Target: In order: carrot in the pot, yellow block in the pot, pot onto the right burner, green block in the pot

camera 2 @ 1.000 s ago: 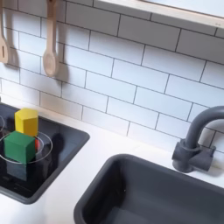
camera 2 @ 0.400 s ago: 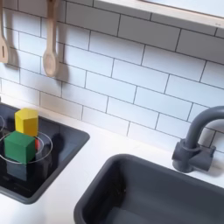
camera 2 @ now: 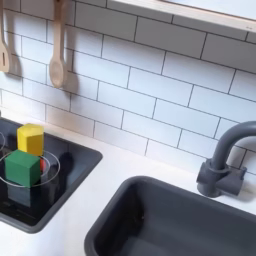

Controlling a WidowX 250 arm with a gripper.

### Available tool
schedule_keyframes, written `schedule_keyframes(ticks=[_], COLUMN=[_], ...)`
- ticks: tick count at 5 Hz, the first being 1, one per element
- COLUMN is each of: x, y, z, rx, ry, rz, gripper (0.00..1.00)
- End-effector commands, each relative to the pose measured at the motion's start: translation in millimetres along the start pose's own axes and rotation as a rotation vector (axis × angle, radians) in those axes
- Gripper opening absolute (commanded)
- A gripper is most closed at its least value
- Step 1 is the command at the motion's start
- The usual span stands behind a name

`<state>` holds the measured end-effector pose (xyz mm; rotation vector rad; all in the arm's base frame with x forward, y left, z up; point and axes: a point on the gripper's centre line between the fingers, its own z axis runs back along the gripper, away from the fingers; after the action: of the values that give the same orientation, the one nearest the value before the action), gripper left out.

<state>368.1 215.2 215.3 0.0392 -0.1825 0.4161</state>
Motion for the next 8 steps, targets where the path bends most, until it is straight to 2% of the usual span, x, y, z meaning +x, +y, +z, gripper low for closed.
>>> schedule_keyframes(ticks=[1,4,6,8], x=[-10,-19,-34,-36], y=[-32.4,-49.5,-67.4,-76.4], z=[12.7,10.1,19.1,15.7], rx=[-0.015,-0.033,-0.042,-0.048], ry=[-0.027,-0.013,-0.031,-0.022], rz=[-0.08,-0.114,-0.161,-0.179], gripper=[1.0,1.0,1.0,1.0])
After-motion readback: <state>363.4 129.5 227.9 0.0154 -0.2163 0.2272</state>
